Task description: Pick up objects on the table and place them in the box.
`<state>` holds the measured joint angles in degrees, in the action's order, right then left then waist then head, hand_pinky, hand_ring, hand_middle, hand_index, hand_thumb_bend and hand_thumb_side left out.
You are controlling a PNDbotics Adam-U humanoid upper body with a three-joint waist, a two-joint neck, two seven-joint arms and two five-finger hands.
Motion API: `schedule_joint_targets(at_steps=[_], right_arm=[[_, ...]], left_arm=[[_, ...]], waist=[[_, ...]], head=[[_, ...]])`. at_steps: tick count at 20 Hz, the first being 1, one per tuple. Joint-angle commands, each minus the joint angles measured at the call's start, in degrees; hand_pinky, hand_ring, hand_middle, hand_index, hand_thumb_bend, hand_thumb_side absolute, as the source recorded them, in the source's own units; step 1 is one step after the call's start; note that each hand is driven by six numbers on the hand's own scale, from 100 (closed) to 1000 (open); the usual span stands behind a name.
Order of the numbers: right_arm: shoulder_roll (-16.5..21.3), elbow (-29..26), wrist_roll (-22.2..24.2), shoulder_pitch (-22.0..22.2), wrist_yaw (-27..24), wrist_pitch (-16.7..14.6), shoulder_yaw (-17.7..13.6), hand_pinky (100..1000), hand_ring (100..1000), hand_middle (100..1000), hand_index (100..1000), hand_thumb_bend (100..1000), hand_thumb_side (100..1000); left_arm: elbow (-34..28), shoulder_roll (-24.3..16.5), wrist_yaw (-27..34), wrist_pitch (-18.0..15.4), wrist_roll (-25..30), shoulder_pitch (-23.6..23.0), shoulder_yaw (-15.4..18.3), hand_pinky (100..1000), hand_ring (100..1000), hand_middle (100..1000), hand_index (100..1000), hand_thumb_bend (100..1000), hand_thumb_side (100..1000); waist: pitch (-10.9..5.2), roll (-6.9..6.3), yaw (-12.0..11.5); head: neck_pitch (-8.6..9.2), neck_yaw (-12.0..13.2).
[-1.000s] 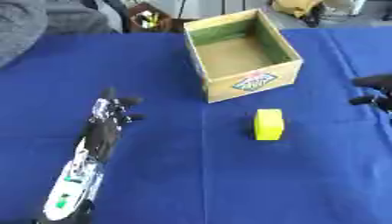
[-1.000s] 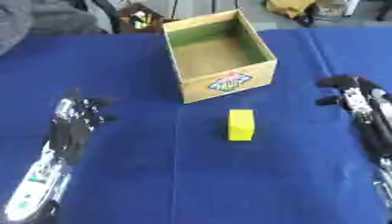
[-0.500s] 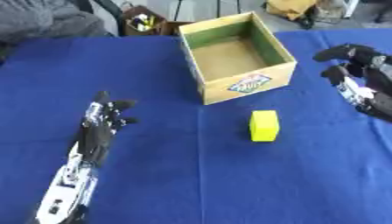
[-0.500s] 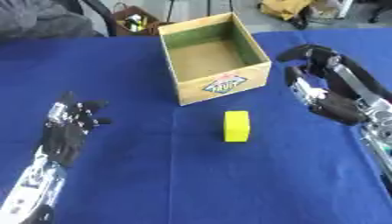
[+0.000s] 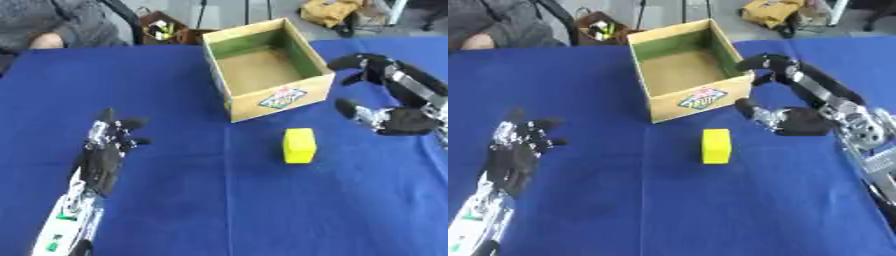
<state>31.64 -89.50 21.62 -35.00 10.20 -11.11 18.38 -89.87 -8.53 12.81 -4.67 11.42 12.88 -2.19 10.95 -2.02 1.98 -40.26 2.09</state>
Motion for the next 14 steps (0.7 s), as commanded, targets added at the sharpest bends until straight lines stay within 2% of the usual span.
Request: schedule_joint_targets(at_steps=[1,5,8,14], right_arm=[[-1.0,4.2,3.0,-2.7,3.2,-1.3,2.5,794,948,865,876,338,574],[-3.6,10.1,6.6,-4.3,6.9,-4.5,3.2,795,949,866,879,347,593],[-5.5,14.5,9.4,-4.9,9.7,-7.2,2.5,796,949,865,879,350,599],[-7.5,19.0,13.0,-5.1,13.4,-11.3,0.8,799,948,865,881,357,607]], left_arm=[[-0.5,-0.7,0.1,-0.1,0.2,0.2,-0.1,732,938,705,659,261,1000],[-0.5,-0.6,0.1,-0.1,0.2,0.2,-0.1,731,938,705,659,262,1000],[-0.5,-0.6,0.1,-0.1,0.2,0.2,-0.1,731,938,705,659,263,1000],[-0.5,-0.5,0.1,-0.1,0.2,0.1,-0.1,731,938,705,659,263,1000]], waist=[[-1.01,0.12,0.0],[-1.03,0.12,-0.3],[-1.0,0.09,-0.3],[-0.93,0.09,-0.3]], head=[[0.66,-0.5],[0.81,-0.8],[0.88,-0.8],[0.88,-1.0]])
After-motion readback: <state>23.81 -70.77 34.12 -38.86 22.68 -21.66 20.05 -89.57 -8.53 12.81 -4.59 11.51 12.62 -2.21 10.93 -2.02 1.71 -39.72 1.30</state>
